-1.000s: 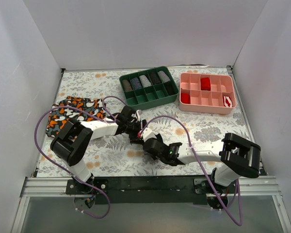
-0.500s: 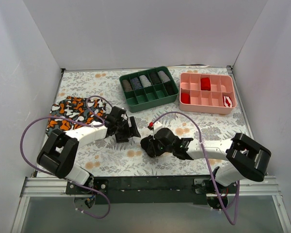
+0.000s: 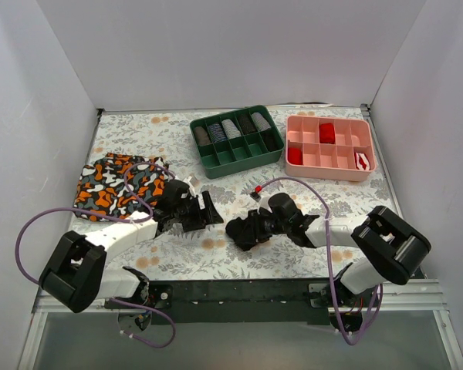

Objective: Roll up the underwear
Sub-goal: Roll the underwear to the center of the board.

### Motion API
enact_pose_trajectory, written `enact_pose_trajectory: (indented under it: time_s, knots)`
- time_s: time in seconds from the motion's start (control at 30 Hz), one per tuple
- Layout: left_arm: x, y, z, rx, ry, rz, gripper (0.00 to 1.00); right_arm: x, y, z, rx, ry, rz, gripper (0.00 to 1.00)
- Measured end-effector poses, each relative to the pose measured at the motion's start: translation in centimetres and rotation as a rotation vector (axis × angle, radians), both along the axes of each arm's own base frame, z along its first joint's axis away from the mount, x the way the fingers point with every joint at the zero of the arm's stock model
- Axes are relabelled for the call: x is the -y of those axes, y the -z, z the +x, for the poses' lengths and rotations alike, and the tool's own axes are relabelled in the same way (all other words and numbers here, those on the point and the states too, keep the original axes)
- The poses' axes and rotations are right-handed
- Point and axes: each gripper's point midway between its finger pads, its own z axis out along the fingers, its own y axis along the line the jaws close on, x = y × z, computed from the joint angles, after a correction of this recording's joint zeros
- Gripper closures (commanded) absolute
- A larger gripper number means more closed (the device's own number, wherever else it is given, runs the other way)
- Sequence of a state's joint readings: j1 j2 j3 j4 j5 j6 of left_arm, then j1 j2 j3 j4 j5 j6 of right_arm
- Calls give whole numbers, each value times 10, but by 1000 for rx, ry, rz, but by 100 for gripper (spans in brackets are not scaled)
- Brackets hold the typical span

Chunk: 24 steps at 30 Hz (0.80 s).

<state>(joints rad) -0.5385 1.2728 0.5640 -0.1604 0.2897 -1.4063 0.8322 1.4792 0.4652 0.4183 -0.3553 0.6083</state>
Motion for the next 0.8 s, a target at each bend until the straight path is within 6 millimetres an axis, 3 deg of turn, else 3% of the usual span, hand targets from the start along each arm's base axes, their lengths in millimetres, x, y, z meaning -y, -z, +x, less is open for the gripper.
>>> enact_pose_trajectory:
  time_s: [0.3, 0.8]
  knots:
    - [22, -5, -15, 39, 144, -123, 24, 9, 0, -2, -195, 6, 87, 81]
    - [51, 11, -29, 31, 268, -211, 28, 15, 4, -5, -375, 8, 147, 78]
